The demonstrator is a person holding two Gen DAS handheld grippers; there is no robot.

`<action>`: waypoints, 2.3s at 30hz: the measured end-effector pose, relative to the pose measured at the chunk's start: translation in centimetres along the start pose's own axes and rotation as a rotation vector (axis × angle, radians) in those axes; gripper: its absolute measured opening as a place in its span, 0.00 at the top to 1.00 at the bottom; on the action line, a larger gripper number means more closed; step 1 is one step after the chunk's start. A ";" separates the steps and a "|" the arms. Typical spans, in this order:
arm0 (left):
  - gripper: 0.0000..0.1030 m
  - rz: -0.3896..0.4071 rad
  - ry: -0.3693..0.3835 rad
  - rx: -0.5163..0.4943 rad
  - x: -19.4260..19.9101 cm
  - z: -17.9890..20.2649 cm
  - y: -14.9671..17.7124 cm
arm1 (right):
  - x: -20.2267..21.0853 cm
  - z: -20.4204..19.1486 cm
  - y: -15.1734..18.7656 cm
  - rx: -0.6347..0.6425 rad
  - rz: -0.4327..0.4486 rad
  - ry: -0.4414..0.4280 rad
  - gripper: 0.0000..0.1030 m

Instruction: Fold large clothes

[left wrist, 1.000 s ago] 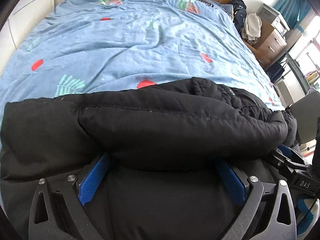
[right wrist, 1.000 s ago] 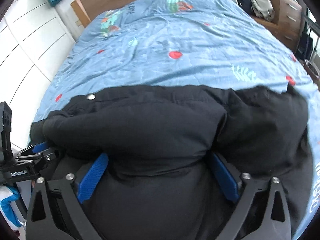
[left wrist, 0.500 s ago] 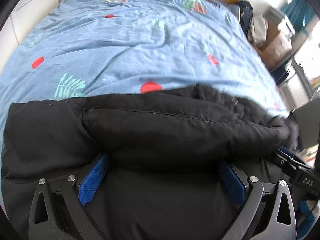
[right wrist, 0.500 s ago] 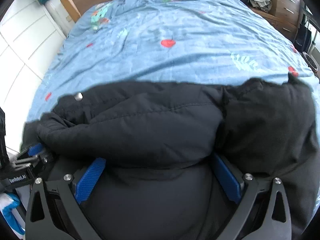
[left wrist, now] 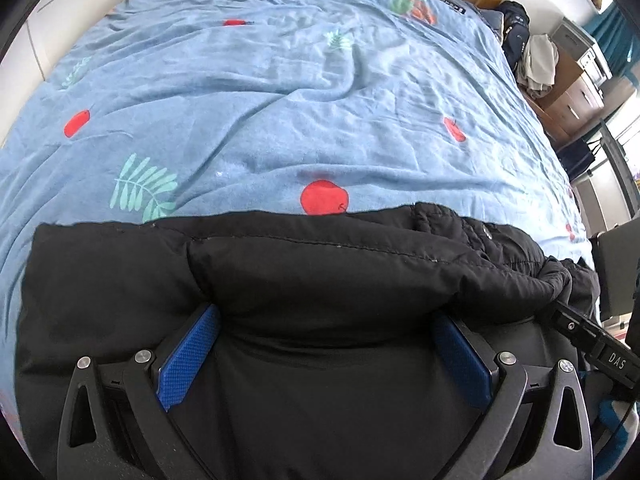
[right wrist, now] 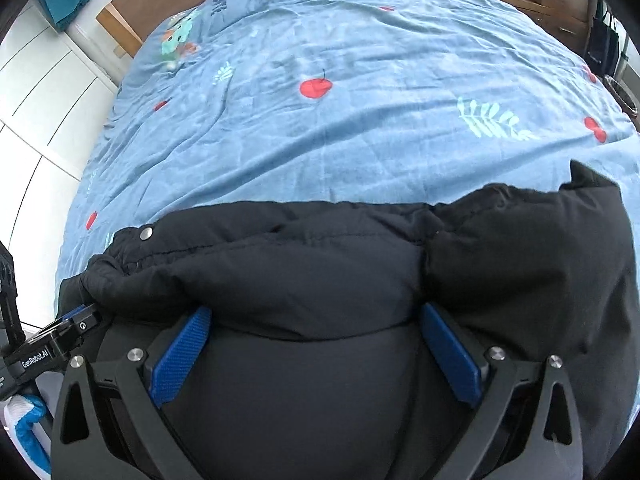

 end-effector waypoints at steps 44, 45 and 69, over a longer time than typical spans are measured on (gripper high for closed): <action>0.01 0.347 -0.164 0.093 10.2 -12.2 14.9 | 11.1 14.6 11.8 -0.103 0.283 0.249 0.00; 0.01 0.364 -0.178 0.094 10.4 -12.5 15.5 | 11.5 14.4 12.3 -0.102 0.310 0.256 0.00; 0.01 0.529 -0.183 0.109 21.1 -8.6 39.7 | 23.5 3.2 35.1 0.071 0.470 0.189 0.00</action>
Point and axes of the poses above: each gripper's, at about its wrist camera, not at the fingertips, and x roughly against the way its jaws point, z to its right, y to its underside, the point moved 1 cm from there along -x, roughly the way its jaws point, and after that the axes turned 11 degrees about -z, right-handed, at the moved point
